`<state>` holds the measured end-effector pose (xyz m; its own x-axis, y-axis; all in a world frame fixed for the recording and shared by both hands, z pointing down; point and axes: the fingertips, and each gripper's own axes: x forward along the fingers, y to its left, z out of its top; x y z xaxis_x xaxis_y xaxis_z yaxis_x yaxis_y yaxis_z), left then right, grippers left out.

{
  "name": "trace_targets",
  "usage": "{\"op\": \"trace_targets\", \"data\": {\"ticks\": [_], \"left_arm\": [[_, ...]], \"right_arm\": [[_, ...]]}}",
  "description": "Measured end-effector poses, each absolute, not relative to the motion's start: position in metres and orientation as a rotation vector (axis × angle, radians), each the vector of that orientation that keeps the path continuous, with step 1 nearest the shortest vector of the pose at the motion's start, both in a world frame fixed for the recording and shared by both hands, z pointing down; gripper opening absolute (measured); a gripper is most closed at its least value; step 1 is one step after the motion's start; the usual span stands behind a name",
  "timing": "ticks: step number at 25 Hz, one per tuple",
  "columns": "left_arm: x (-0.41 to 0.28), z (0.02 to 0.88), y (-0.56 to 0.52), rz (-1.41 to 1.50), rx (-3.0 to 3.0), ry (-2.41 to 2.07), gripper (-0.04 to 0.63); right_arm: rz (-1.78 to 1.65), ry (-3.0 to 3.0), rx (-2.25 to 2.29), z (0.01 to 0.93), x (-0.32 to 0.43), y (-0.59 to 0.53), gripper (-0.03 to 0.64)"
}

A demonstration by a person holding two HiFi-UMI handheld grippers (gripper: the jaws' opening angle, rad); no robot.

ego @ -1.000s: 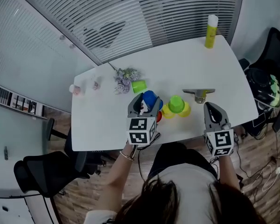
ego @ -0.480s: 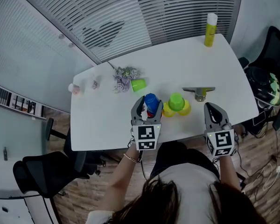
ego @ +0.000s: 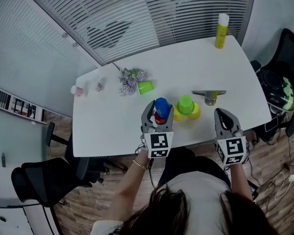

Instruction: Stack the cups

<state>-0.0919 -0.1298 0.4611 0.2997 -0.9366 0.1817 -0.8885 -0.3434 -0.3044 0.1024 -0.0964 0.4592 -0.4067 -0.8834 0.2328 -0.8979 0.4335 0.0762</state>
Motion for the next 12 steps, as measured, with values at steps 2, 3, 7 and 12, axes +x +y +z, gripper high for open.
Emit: {"op": "trace_targets", "data": {"ticks": [2,3,7,12], "left_arm": [[-0.090,0.464,-0.129,-0.498,-2.406,1.703,0.282],[-0.090,0.467,-0.128,-0.498,-2.409,1.708,0.282],[-0.091,0.478,-0.127,-0.491,-2.410,1.726,0.282],[-0.092,0.480,-0.125,-0.503,-2.381,1.725,0.282]], "right_arm": [[0.087,-2.447,1.555,0.460,0.103,-0.096,0.028],[0.085,-2.445,1.556,0.460,0.104,-0.095,0.028],[0.086,-2.442,1.553,0.460,0.103,-0.095,0.028],[0.086,-2.447,1.542,0.460,0.100,-0.094,0.028]]}}
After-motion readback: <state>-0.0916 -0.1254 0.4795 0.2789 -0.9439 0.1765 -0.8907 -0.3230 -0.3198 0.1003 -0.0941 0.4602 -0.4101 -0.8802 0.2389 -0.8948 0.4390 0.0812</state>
